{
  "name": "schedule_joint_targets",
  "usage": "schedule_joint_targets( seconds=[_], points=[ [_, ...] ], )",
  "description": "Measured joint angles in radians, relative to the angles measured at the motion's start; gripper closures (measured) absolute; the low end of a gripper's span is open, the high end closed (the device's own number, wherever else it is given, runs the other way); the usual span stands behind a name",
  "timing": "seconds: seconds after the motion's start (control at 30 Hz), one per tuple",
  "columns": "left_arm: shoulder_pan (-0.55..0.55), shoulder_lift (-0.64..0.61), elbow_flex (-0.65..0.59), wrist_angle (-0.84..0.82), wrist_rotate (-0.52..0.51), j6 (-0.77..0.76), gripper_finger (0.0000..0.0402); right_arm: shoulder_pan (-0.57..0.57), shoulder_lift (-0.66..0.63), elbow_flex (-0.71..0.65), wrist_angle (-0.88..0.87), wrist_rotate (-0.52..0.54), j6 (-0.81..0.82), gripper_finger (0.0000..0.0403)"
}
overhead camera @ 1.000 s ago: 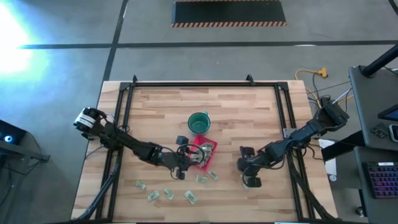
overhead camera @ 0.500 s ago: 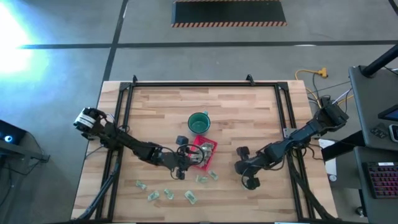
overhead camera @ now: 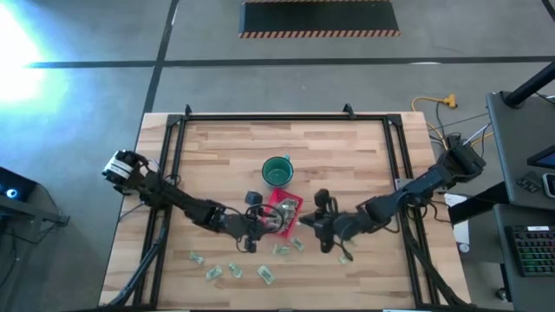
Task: Pick and place items into bin
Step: Put the light green stevia packet into the red bin
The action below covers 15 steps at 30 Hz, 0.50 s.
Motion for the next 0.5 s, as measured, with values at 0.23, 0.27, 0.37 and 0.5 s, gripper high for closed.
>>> schedule_joint_targets(
  seconds=[0.23,0.27,0.37,0.5],
  points=[
    [-0.021,-0.006,-0.001,-0.053,0.0,0.0,0.0241,-0.138,0.021,-0.003,0.088,-0.004,-0.011,0.0394],
    [-0.023,-0.006,-0.001,-0.053,0.0,0.0,0.0241,-0.161,0.029,-0.003,0.09,-0.021,-0.003,0.0394],
    [-0.027,-0.006,0.0,-0.053,0.0,0.0,0.0241,-0.232,0.061,-0.003,0.102,-0.11,0.019,0.0394],
    [-0.029,-0.006,0.002,-0.053,-0.001,0.0,0.0241,-0.297,0.106,-0.003,0.111,-0.194,0.043,0.0394]
  ],
)
